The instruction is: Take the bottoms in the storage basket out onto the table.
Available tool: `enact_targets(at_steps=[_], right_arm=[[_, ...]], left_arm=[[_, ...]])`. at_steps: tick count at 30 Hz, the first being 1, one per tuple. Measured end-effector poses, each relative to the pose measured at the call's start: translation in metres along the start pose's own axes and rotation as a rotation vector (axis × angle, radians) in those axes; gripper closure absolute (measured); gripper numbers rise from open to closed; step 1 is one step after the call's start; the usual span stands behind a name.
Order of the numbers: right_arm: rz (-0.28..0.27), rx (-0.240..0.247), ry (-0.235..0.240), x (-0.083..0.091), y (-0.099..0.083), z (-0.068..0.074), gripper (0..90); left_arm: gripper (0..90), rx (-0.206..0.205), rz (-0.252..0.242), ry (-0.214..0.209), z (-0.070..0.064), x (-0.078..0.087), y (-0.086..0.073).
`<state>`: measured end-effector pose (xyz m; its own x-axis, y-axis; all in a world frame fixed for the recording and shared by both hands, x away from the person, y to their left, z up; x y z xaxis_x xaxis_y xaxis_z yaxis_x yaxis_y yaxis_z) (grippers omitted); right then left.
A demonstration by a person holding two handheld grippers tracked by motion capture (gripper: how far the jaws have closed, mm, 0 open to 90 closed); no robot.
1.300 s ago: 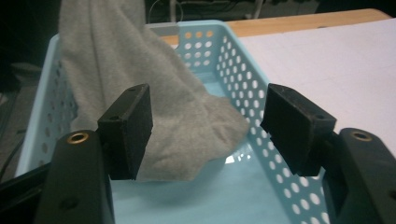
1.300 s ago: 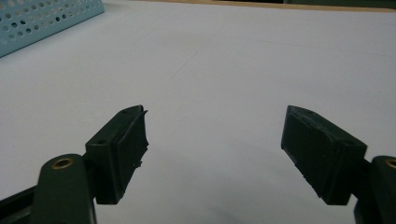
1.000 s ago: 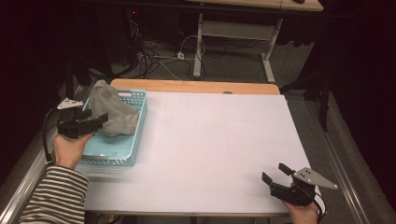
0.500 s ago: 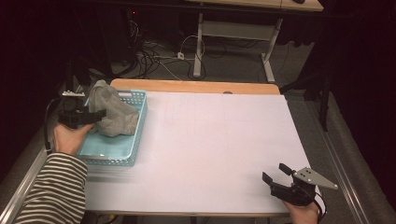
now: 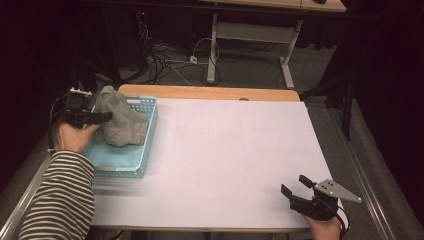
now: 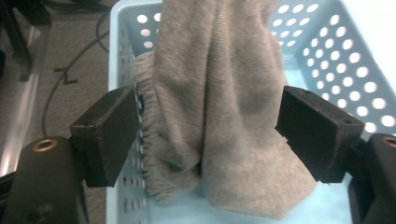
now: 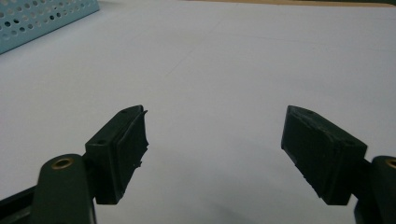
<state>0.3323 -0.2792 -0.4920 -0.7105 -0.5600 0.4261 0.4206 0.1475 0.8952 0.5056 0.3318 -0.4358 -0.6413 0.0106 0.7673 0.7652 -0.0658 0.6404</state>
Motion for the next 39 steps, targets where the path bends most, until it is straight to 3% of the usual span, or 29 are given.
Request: enact_targets(at_steps=[8,12,24,26,27,29,31,32,34,39], right_arm=[[-0.012,-0.019,-0.019,0.002,0.0,-0.004,22.5],[-0.003,-0.017,-0.018,0.001,0.0,-0.003,22.5],[0.001,-0.019,-0.019,0.0,-0.001,-0.003,22.3],[0.004,-0.015,-0.019,-0.001,-0.001,-0.004,22.3],[0.008,-0.015,-0.018,-0.002,-0.001,-0.003,22.3],[0.011,-0.014,-0.018,-0.002,-0.002,-0.003,22.3],[0.011,-0.016,-0.018,-0.002,-0.002,-0.003,22.2],[0.011,-0.016,-0.018,-0.002,-0.002,-0.003,22.2],[0.013,-0.015,-0.017,-0.002,-0.002,-0.003,22.3],[0.018,-0.013,-0.012,-0.003,-0.002,-0.003,22.3]], left_arm=[[19.8,0.032,0.048,-0.032,-0.001,-0.011,0.005],[19.9,0.035,0.077,-0.077,-0.006,-0.018,0.005],[26.6,0.047,0.128,-0.084,-0.014,-0.035,0.002],[31.0,0.045,0.119,-0.072,-0.014,-0.036,0.002],[38.8,0.048,0.114,-0.071,-0.014,-0.037,0.003],[40.4,0.047,0.121,-0.079,-0.016,-0.038,0.002],[50.9,0.052,0.127,-0.084,-0.017,-0.039,0.002],[50.9,0.052,0.132,-0.087,-0.017,-0.039,0.002],[65.2,0.053,0.144,-0.106,-0.017,-0.038,0.001],[70.0,0.035,0.161,-0.119,-0.018,-0.033,-0.001]])
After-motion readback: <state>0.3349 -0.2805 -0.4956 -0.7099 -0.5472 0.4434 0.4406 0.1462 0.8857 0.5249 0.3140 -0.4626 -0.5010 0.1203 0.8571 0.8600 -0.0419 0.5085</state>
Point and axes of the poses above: each handheld gripper's, and its own axes: x roughly backward along the jaws, y roughly out of its top, z roughly to its left, the point moved 8 cm from there along -x, roughly forward along the jaws, and after that the axes turned 8 degrees about y, right-handed, at the moved point
